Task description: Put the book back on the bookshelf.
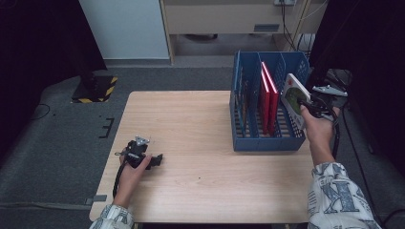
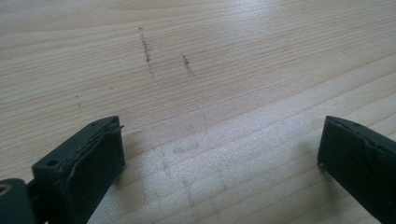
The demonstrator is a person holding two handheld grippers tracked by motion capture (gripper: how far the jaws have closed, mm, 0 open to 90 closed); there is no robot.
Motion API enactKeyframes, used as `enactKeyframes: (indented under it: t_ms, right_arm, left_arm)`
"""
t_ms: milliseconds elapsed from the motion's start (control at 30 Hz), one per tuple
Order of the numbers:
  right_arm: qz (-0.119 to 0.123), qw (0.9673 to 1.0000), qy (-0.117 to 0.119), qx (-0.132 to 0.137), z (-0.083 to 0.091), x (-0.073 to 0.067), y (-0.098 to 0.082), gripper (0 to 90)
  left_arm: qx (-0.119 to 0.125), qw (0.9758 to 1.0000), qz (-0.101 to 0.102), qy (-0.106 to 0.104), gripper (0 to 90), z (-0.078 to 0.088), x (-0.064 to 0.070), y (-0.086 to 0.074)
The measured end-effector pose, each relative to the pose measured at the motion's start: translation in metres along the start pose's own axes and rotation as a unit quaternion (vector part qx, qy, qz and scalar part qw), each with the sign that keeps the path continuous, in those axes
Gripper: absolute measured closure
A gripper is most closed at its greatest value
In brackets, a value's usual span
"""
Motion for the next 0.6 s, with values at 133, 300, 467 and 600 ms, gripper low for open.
enactKeyframes:
  t_ms: [133, 300, 467, 600]
  right_arm:
    - [-0.001, 1.0, -0.001, -0.005, -0.005, -0.001, -0.005, 75.7]
    - [0.002, 0.9999, -0.002, -0.01, -0.01, -0.004, -0.009, 75.6]
    - [0.0, 0.9999, -0.005, -0.014, -0.015, -0.004, -0.014, 75.7]
    - [0.002, 0.9998, -0.006, -0.018, -0.018, -0.005, -0.016, 75.7]
  left_arm:
    - [0.0, 1.0, 0.0, 0.0, 0.0, 0.0, 0.0, 0.0]
    - [-0.001, 1.0, 0.0, 0.0, 0.0, 0.0, 0.0, 0.0]
    - [0.0, 1.0, 0.0, 0.0, 0.0, 0.0, 0.0, 0.0]
    - [-0.001, 1.0, 0.001, 0.0, 0.0, 0.0, 0.0, 0.0]
Point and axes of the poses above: each handheld gripper's, and its own axes: z roughly backward along the jaws, y roughly out of its top, x roughly to its right, the point moved 9 cm from there along -z, roughly forward along the jaws, and after that the axes turned 11 degrees about -z, right-handed, at the moved point
